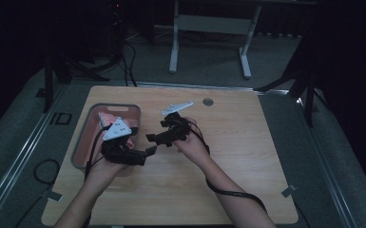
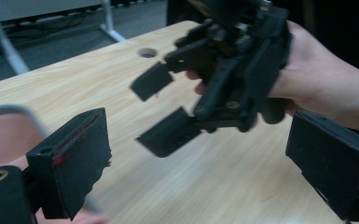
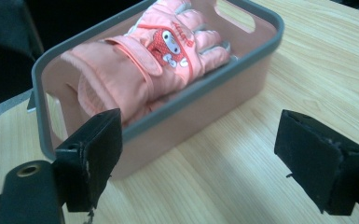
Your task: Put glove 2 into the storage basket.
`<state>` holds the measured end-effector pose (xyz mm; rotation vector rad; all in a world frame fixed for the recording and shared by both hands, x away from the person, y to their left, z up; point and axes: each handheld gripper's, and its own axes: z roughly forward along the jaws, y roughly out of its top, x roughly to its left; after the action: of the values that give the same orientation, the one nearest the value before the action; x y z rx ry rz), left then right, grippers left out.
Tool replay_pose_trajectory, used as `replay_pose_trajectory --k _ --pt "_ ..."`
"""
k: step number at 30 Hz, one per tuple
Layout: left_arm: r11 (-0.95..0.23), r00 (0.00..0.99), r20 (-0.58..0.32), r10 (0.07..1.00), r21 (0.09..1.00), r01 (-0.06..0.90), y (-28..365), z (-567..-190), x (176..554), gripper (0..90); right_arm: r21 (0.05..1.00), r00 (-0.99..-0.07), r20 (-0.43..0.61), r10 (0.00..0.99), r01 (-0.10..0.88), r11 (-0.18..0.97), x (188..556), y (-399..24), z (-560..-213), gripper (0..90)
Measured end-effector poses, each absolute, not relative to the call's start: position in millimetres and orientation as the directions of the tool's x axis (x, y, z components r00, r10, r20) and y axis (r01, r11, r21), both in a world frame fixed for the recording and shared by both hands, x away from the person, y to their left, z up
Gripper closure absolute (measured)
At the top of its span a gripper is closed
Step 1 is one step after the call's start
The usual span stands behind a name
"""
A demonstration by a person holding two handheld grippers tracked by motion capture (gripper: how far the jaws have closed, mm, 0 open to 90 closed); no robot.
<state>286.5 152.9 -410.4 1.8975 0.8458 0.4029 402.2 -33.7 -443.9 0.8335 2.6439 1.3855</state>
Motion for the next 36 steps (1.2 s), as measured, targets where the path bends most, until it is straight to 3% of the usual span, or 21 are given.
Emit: replay_pose_trajectory --k 12,36 --pt "-0.33 0.776 -0.087 0.625 0.872 0.363 112 -429 277 6.5 0.778 -0.858 0.183 0.481 0.425 0.463 391 -73 -453 15.0" --pt "-0.378 0.828 -0.139 0.544 0.84 0.389 76 -494 267 6.5 0.766 -0.875 0.183 0.448 0.412 0.493 369 -119 -515 15.0"
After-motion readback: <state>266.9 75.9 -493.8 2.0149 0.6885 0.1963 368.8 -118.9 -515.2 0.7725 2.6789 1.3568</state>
